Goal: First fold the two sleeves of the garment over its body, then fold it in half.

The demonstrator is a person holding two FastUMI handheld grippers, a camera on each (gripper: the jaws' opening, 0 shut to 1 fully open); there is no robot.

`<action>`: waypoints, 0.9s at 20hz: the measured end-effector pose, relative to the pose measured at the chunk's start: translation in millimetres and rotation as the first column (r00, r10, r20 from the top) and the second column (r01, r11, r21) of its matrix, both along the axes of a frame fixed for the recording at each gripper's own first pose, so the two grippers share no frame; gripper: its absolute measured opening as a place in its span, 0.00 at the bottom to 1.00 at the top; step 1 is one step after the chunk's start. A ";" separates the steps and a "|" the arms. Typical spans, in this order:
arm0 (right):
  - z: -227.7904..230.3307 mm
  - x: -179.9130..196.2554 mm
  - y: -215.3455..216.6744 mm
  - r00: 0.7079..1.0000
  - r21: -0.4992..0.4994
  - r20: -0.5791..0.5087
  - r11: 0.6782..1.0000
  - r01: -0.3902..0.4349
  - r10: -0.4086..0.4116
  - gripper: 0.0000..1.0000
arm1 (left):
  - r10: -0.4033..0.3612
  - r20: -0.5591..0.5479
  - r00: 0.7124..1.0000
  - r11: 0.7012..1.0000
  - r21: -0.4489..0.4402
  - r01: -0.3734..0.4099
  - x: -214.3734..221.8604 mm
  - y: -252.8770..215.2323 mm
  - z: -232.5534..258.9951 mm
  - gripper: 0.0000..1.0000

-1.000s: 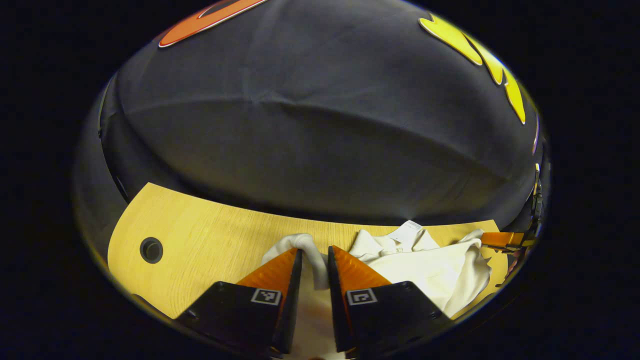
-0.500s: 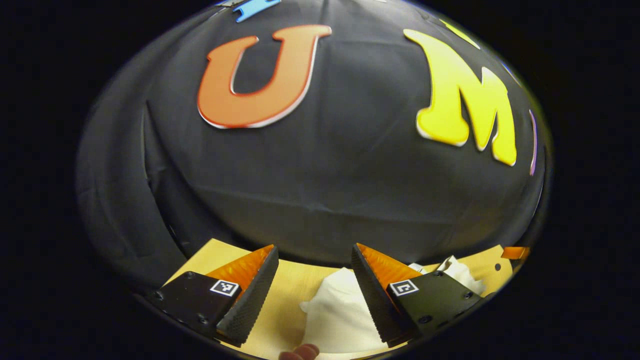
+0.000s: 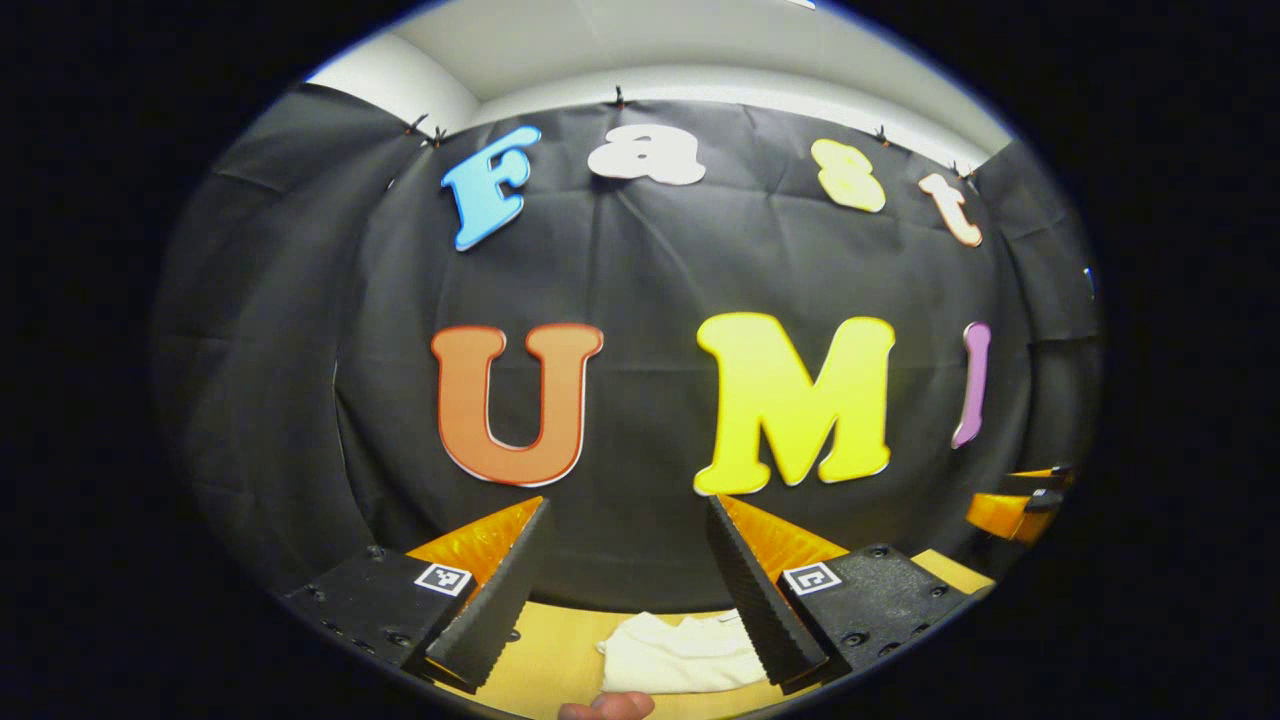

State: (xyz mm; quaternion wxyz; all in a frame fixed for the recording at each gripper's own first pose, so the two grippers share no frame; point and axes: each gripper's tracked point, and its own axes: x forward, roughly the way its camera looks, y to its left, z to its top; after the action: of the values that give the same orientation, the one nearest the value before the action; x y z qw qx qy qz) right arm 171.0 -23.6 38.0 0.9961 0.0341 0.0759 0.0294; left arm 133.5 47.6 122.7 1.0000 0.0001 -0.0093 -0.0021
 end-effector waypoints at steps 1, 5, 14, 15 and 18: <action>11.0 -14.9 6.9 1.000 -0.006 0.021 1.000 -0.006 0.006 0.91 | -0.016 0.004 1.000 1.000 -0.012 0.016 -12.1 -7.3 7.1 0.97; 24.0 -68.9 0.4 0.997 -0.088 0.078 0.996 0.016 -0.009 0.92 | -0.052 -0.004 0.999 0.998 -0.043 0.051 -75.4 -38.1 6.8 0.97; -5.4 -156.6 -3.4 0.996 -0.035 0.055 0.997 0.065 -0.063 0.90 | -0.060 -0.019 0.998 0.998 -0.026 0.060 -153.4 -59.9 -32.3 0.96; -9.6 -160.5 5.1 0.998 -0.031 0.045 0.998 0.046 -0.045 0.90 | -0.059 -0.025 0.998 0.998 -0.028 0.059 -153.7 -60.2 -33.3 1.00; -7.8 -159.5 14.0 0.999 -0.048 0.044 0.999 0.012 -0.010 0.92 | -0.050 -0.024 0.998 0.998 -0.030 0.050 -155.0 -59.4 -31.3 0.97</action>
State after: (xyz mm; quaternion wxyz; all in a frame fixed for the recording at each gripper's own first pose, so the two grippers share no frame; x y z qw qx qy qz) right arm 11.5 -9.5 30.2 0.9982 0.0097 0.0544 0.0226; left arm -21.5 -11.8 91.4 0.9995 -0.0147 0.0030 -0.0269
